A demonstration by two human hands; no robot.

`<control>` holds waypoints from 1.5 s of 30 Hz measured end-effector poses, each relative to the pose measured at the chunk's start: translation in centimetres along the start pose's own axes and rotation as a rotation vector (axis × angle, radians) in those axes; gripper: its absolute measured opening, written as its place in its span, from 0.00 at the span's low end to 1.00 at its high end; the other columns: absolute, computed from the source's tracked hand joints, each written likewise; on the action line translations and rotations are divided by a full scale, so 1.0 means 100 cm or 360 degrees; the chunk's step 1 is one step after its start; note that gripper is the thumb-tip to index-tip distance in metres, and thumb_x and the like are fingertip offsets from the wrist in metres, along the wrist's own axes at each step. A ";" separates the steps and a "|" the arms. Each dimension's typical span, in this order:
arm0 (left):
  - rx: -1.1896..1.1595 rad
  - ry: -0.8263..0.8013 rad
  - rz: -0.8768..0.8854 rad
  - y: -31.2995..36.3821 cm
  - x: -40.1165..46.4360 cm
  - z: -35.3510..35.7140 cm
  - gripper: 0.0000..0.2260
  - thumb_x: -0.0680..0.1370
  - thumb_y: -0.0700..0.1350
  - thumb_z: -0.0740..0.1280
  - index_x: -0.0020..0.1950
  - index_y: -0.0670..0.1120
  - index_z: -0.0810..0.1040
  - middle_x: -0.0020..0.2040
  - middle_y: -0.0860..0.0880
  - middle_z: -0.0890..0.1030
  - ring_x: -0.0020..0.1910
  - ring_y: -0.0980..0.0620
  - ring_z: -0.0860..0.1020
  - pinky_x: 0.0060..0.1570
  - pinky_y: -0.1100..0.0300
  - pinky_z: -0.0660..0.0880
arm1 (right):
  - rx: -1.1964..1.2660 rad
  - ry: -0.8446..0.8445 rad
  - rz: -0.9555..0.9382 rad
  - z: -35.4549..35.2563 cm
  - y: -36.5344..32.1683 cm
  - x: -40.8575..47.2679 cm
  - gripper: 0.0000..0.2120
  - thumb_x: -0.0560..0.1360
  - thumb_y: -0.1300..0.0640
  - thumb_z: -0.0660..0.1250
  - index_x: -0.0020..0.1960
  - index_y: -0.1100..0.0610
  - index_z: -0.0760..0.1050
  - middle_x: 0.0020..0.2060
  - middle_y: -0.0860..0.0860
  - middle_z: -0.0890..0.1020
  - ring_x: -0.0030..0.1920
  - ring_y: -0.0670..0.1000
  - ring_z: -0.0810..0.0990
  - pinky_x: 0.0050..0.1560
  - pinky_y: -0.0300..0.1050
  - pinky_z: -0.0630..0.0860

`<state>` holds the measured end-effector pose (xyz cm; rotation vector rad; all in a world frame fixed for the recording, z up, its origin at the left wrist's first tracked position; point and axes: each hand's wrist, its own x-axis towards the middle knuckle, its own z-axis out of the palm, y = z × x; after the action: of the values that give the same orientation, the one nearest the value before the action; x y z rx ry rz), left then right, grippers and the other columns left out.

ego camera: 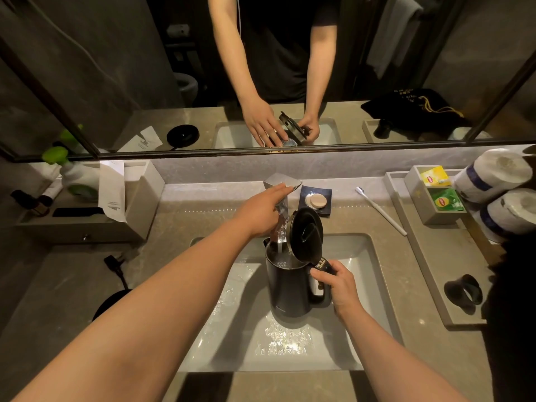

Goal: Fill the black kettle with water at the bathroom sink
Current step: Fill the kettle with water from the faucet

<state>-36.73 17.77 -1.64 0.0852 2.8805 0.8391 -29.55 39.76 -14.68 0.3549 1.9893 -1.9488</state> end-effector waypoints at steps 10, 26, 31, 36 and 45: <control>-0.0020 0.0011 0.0009 -0.001 0.001 0.002 0.32 0.75 0.34 0.61 0.75 0.57 0.62 0.78 0.52 0.61 0.73 0.47 0.64 0.68 0.48 0.67 | 0.0002 -0.0004 -0.0003 0.000 -0.002 0.000 0.16 0.61 0.50 0.76 0.41 0.60 0.78 0.29 0.43 0.81 0.39 0.53 0.78 0.40 0.48 0.75; -0.0020 0.0042 0.0007 -0.003 0.002 0.005 0.32 0.75 0.34 0.61 0.75 0.58 0.62 0.78 0.53 0.60 0.74 0.48 0.63 0.68 0.51 0.67 | 0.0052 -0.0037 -0.0017 -0.001 -0.008 0.000 0.12 0.61 0.52 0.76 0.38 0.57 0.77 0.27 0.44 0.80 0.37 0.54 0.76 0.38 0.50 0.74; -0.0023 0.0046 -0.0002 -0.003 0.001 0.006 0.32 0.75 0.35 0.62 0.75 0.59 0.62 0.78 0.54 0.60 0.74 0.48 0.63 0.68 0.51 0.67 | 0.0040 -0.0040 -0.0030 -0.002 -0.008 0.000 0.12 0.61 0.52 0.76 0.38 0.57 0.77 0.28 0.44 0.79 0.37 0.53 0.77 0.38 0.48 0.74; 0.0209 -0.0137 0.0108 0.000 0.000 0.006 0.29 0.77 0.35 0.61 0.76 0.54 0.63 0.79 0.52 0.58 0.76 0.48 0.57 0.70 0.50 0.61 | 0.0048 -0.0044 -0.0037 -0.002 -0.006 0.000 0.12 0.61 0.51 0.76 0.38 0.56 0.78 0.28 0.45 0.80 0.38 0.53 0.77 0.39 0.48 0.74; -0.0204 -0.0054 -0.0025 0.014 -0.005 -0.005 0.21 0.81 0.41 0.57 0.74 0.51 0.67 0.74 0.47 0.68 0.73 0.46 0.65 0.69 0.49 0.64 | 0.0024 -0.0055 -0.0043 -0.007 -0.005 -0.004 0.16 0.60 0.52 0.77 0.39 0.60 0.76 0.28 0.46 0.78 0.34 0.49 0.76 0.35 0.44 0.74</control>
<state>-36.25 18.62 -0.42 0.0626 2.7840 1.0070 -29.44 40.48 -14.03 0.2973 1.9689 -1.9737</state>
